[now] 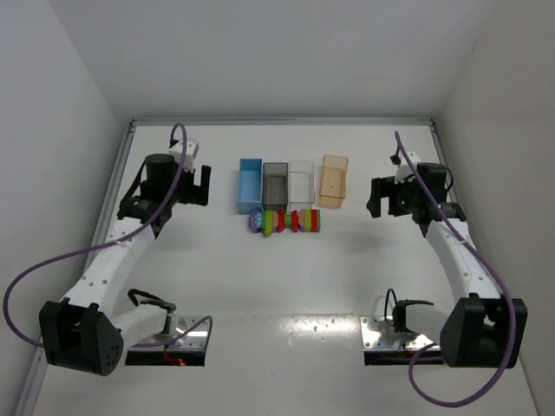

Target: Sort the legos into containers by color

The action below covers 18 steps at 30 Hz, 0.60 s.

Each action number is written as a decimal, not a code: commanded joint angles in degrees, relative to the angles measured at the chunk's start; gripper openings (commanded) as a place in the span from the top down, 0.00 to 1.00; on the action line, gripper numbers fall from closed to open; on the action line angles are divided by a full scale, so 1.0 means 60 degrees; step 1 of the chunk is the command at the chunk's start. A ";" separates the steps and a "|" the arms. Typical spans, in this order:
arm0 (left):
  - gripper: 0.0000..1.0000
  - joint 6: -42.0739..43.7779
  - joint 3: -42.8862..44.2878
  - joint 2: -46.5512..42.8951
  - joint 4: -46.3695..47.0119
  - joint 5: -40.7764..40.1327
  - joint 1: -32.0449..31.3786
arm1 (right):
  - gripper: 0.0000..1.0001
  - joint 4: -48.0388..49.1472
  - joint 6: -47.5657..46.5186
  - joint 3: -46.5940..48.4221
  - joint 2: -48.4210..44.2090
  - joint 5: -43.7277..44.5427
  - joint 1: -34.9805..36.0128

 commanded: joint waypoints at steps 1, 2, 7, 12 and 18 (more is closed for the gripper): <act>0.00 0.0537 -0.0072 -0.0404 0.0173 0.0872 0.0030 | 0.00 0.0112 -0.0008 0.0064 -0.0101 -0.0399 -0.0041; 0.00 0.0655 -0.0072 -0.0404 0.0084 0.1211 0.0030 | 0.00 0.0112 -0.0009 0.0064 -0.0188 -0.0401 -0.0041; 0.00 0.1679 -0.0072 -0.0579 -0.0677 0.3673 0.0030 | 0.00 -0.0063 -0.0096 -0.0024 -0.0189 -0.1132 -0.0041; 0.00 0.3174 0.0103 -0.0579 -0.1849 0.4247 -0.1402 | 0.00 -0.0255 -0.0272 -0.0126 -0.0277 -0.1821 -0.0129; 0.00 0.4185 0.0015 -0.0463 -0.2510 0.3882 -0.2634 | 0.00 -0.0429 -0.0272 -0.0127 -0.0160 -0.2496 -0.0129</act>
